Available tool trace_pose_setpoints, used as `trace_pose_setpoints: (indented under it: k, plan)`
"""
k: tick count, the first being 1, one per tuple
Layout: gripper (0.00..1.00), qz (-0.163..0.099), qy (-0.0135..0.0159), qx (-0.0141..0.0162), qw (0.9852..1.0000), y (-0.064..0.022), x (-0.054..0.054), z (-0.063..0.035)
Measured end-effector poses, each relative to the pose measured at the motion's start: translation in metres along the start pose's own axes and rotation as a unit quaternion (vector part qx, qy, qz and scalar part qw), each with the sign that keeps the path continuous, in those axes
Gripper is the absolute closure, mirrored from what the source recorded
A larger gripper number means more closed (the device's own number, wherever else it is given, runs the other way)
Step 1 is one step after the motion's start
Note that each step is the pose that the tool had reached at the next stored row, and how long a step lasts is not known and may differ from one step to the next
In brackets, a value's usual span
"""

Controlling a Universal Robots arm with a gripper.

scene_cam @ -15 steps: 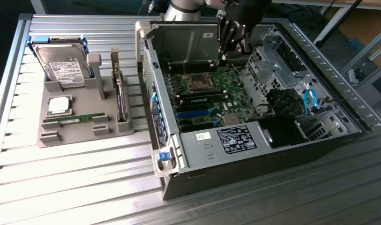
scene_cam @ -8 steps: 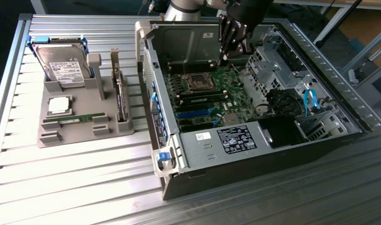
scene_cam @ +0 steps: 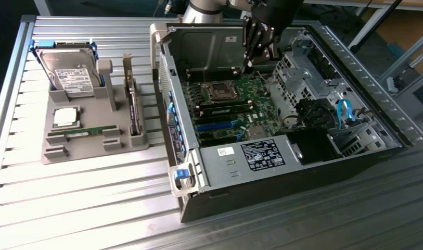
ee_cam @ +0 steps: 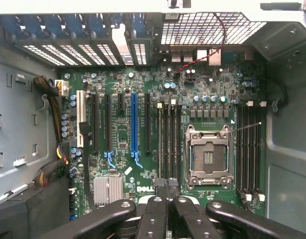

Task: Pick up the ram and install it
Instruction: 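Press down the ram until it locks into place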

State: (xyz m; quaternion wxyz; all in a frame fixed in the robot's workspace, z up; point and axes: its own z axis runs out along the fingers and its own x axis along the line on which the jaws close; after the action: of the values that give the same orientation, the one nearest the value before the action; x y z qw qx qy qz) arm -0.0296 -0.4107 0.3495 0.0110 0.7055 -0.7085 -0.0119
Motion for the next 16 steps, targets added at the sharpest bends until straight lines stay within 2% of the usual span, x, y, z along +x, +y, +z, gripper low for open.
trace_pose_setpoints:
  k: [2,5,8,10,12,16]
  plan:
    - [0.9,0.003,-0.0001,0.0,1.0,0.0,0.0,0.0]
    - [0.9,0.024,-0.0007,0.0,0.9997,0.0,0.0,0.0]
    - [0.9,0.066,-0.0021,0.0001,0.9978,0.0,0.0,0.0001]
    - [0.9,0.09,-0.0029,0.0001,0.9959,0.0,0.0,0.0001]
    - [0.9,0.124,-0.004,0.0001,0.9923,0.0,0.0,0.0002]
    - [0.9,0.186,-0.006,0.0002,0.9825,0.0,0.0,0.0002]
